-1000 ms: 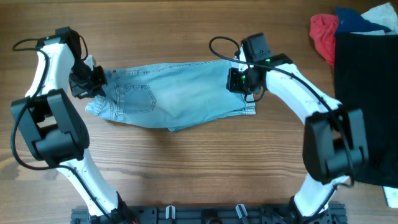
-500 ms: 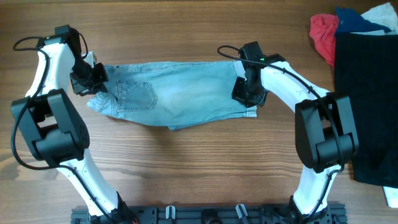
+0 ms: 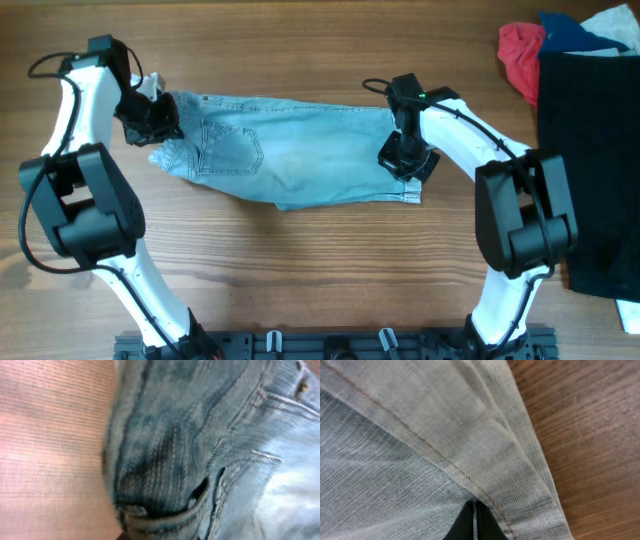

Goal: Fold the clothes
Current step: 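Lift the shorts' near edge with both grippers and fold it toward the far edge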

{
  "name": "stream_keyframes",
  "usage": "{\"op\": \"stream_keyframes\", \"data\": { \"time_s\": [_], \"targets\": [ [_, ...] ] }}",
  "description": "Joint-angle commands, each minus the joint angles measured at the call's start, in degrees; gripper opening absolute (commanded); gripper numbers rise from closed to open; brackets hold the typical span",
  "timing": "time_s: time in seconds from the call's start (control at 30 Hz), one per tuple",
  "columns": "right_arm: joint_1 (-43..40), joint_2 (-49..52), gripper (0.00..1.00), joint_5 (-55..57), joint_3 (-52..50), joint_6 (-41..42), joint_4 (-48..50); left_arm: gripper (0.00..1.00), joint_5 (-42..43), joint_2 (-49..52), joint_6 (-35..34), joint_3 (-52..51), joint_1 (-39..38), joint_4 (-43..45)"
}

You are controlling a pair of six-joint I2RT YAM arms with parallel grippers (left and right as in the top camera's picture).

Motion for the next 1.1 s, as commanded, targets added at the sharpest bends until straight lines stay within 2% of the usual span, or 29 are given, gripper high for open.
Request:
{"op": "stream_keyframes", "data": {
  "time_s": [0.0, 0.03, 0.07, 0.1, 0.33, 0.47, 0.53, 0.63, 0.7, 0.73, 0.83, 0.97, 1.0, 1.03, 1.07],
  "targets": [
    [-0.2, -0.46, 0.04, 1.05, -1.31, -4.5, 1.73, 0.04, 0.81, -0.83, -0.52, 8.61, -0.13, -6.1],
    [-0.2, -0.48, 0.04, 0.63, -1.31, -4.52, 2.23, 0.04, 0.81, -0.87, -0.57, 10.86, -0.55, -9.01],
    [-0.2, -0.46, 0.09, -0.33, -1.31, -4.96, 3.32, 0.04, 0.81, -1.01, -0.57, 12.85, -1.18, -11.63],
    [-0.2, -0.46, 0.17, -2.43, -1.31, -7.69, 4.98, 0.04, 0.79, -1.27, -0.57, 14.23, -2.01, -13.29],
    [-0.2, -0.46, 0.17, -5.33, -1.31, -9.53, 7.02, 0.04, 0.83, -2.25, -5.11, 15.54, -13.73, -15.72],
    [-0.2, -0.46, 0.18, -5.11, -1.31, -10.43, 7.23, 0.04, 0.81, -2.25, -5.31, 15.52, -21.0, -13.2],
    [-0.2, -0.46, 0.18, -5.09, -1.31, -10.49, 7.23, 0.04, 0.87, -2.25, -8.17, 15.54, -23.19, -12.39],
    [-0.74, -0.48, 0.17, -5.14, -1.18, -10.56, 7.56, 0.04, 3.89, -2.25, -9.38, 15.54, -27.04, -12.31],
    [-1.53, -0.48, 0.21, -5.64, -1.14, -13.57, 8.52, 0.04, 5.68, -2.25, -9.38, 15.54, -28.92, -12.26],
    [-2.29, -0.48, 0.22, -5.86, -1.09, -14.64, 8.44, 0.04, 6.56, -2.25, -9.4, 15.54, -30.08, -12.04],
    [-7.08, -1.6, 0.14, -9.92, -0.7, -15.41, 7.58, 0.04, 10.67, -2.49, -9.44, 15.54, -33.42, -10.54],
    [-12.35, -7.04, 0.16, -12.57, 0.48, -20.5, 6.69, 0.04, 10.67, -3.5, -9.81, 15.54, -34.4, -10.45],
    [-13.99, -9.53, 0.19, -13.51, 0.48, -21.46, 6.58, 0.04, 10.64, -4.0, -10.91, 15.54, -34.4, -10.32],
    [-15.5, -11.87, 0.28, -14.58, 0.48, -23.02, 6.56, 0.04, 10.6, -4.46, -10.88, 15.54, -34.4, -10.08],
    [-16.81, -13.81, 0.49, -15.87, 0.48, -24.76, 6.54, 0.04, 10.64, -4.68, -10.91, 15.54, -34.4, -9.73]
  ]
}}
